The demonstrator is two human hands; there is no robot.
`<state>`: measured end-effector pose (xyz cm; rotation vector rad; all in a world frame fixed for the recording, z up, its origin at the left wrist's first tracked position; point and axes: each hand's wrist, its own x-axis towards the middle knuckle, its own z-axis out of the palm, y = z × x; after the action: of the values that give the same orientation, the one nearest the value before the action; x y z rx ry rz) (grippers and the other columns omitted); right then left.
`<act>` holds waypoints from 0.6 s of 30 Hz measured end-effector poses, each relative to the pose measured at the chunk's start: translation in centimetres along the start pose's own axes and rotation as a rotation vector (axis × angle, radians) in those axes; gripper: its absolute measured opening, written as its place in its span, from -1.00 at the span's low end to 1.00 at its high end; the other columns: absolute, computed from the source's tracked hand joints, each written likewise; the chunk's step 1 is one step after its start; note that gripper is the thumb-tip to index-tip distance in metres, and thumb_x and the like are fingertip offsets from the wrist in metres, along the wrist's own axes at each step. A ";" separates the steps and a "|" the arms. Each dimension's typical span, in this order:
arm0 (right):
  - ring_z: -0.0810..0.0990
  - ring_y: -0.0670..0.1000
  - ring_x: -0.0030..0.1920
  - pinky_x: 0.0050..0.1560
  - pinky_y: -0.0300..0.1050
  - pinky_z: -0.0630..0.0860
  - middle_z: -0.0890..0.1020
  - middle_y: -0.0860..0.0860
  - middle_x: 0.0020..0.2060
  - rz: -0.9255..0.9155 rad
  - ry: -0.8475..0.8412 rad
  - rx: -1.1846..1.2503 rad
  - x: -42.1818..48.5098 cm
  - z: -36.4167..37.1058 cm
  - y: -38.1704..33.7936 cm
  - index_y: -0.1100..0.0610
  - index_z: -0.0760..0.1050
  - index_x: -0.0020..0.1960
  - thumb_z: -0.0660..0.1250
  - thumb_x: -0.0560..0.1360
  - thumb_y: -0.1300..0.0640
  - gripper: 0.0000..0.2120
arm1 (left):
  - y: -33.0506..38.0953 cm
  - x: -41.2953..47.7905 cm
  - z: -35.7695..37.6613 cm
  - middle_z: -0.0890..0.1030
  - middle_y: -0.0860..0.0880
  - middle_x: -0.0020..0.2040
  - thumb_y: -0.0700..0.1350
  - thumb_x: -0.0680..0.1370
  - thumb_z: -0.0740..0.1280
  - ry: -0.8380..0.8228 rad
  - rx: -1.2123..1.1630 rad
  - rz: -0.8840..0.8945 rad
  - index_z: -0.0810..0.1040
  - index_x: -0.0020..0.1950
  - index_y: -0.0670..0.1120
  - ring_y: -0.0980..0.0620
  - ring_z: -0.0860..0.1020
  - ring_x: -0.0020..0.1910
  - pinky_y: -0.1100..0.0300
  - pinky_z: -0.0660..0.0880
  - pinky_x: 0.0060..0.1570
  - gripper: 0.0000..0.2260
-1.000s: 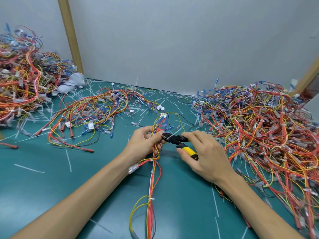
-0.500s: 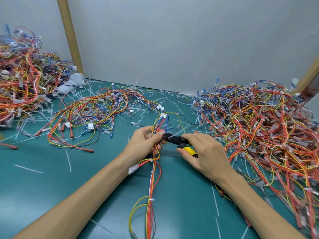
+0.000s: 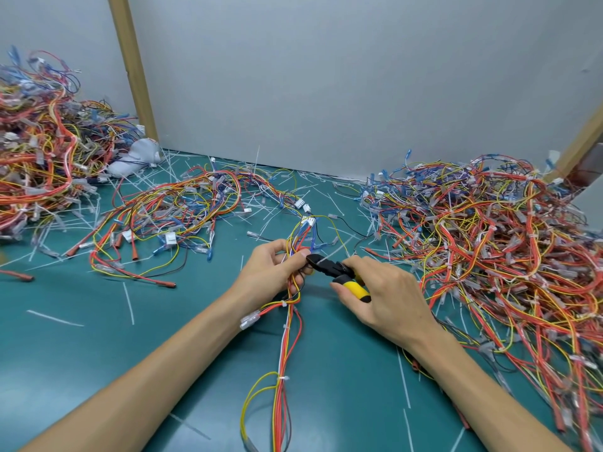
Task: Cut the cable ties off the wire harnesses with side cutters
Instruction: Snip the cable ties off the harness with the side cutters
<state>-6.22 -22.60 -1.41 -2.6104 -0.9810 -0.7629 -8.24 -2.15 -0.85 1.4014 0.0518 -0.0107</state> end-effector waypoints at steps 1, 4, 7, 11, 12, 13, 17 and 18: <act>0.53 0.07 -0.28 -0.29 -0.11 0.38 0.54 -0.07 -0.26 -0.003 0.006 -0.004 0.0 0.1 0.0 0.06 0.53 0.00 0.19 0.52 -0.22 -0.64 | 0.0 0.0 0.0 0.58 -0.03 -0.42 -0.19 0.60 0.31 0.002 -0.002 -0.002 0.46 -0.02 -0.21 0.12 0.44 -0.55 0.35 0.34 -0.59 -0.91; 0.53 0.03 -0.09 -0.06 -0.10 0.45 0.58 -0.05 -0.12 0.006 0.016 0.017 -0.1 0.2 0.3 0.06 0.52 0.10 0.22 0.51 -0.22 -0.62 | 0.0 0.0 0.0 0.58 -0.03 -0.41 -0.19 0.60 0.31 0.014 -0.021 -0.007 0.46 -0.02 -0.20 0.12 0.45 -0.55 0.35 0.34 -0.59 -0.92; 0.50 0.00 -0.01 0.06 -0.16 0.37 0.57 -0.06 -0.06 0.008 0.020 0.040 -0.1 0.2 0.4 0.06 0.51 0.15 0.24 0.51 -0.22 -0.60 | 0.0 -0.1 0.0 0.59 -0.03 -0.40 -0.19 0.58 0.33 0.029 -0.052 -0.016 0.48 -0.02 -0.20 0.12 0.45 -0.53 0.34 0.36 -0.57 -0.91; 0.50 0.00 -0.02 0.09 -0.17 0.35 0.58 -0.06 -0.06 0.001 0.002 0.048 0.0 0.3 0.4 0.05 0.51 0.16 0.23 0.52 -0.22 -0.60 | -0.1 0.0 -0.2 0.60 -0.02 -0.39 -0.18 0.58 0.34 0.036 -0.057 -0.021 0.49 -0.02 -0.19 0.13 0.46 -0.52 0.35 0.37 -0.55 -0.92; 0.52 0.01 -0.04 0.10 -0.15 0.37 0.59 -0.06 -0.08 0.000 0.003 0.051 0.0 0.3 0.5 0.06 0.52 0.14 0.23 0.52 -0.22 -0.60 | -0.2 0.0 -0.2 0.59 -0.02 -0.39 -0.18 0.58 0.34 0.037 -0.061 -0.020 0.49 -0.03 -0.18 0.13 0.46 -0.52 0.35 0.37 -0.55 -0.92; 0.54 0.02 -0.06 0.10 -0.12 0.42 0.60 -0.06 -0.10 0.002 0.002 0.058 0.0 0.2 0.4 0.06 0.53 0.12 0.23 0.52 -0.22 -0.61 | -0.2 0.1 -0.2 0.59 -0.03 -0.39 -0.19 0.58 0.34 0.039 -0.064 -0.021 0.50 -0.04 -0.18 0.13 0.46 -0.52 0.35 0.37 -0.55 -0.93; 0.56 0.05 -0.19 -0.14 -0.06 0.50 0.58 -0.08 -0.20 0.018 -0.037 0.071 0.1 -0.3 0.2 0.04 0.53 0.07 0.20 0.52 -0.22 -0.64 | -0.2 0.1 -0.2 0.59 -0.05 -0.37 -0.19 0.58 0.34 0.040 -0.075 -0.028 0.50 -0.04 -0.18 0.12 0.46 -0.51 0.34 0.37 -0.55 -0.93; 0.55 0.05 -0.21 -0.19 -0.09 0.46 0.57 -0.08 -0.22 0.019 -0.053 0.062 0.1 -0.4 0.2 0.03 0.53 0.06 0.19 0.53 -0.22 -0.64 | -0.3 0.1 -0.2 0.59 -0.06 -0.37 -0.19 0.58 0.34 0.041 -0.080 -0.029 0.50 -0.04 -0.19 0.12 0.46 -0.51 0.33 0.37 -0.55 -0.93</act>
<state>-6.17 -22.83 -1.04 -2.5952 -0.9772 -0.6519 -8.17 -1.95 -1.16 1.3211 0.1055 -0.0040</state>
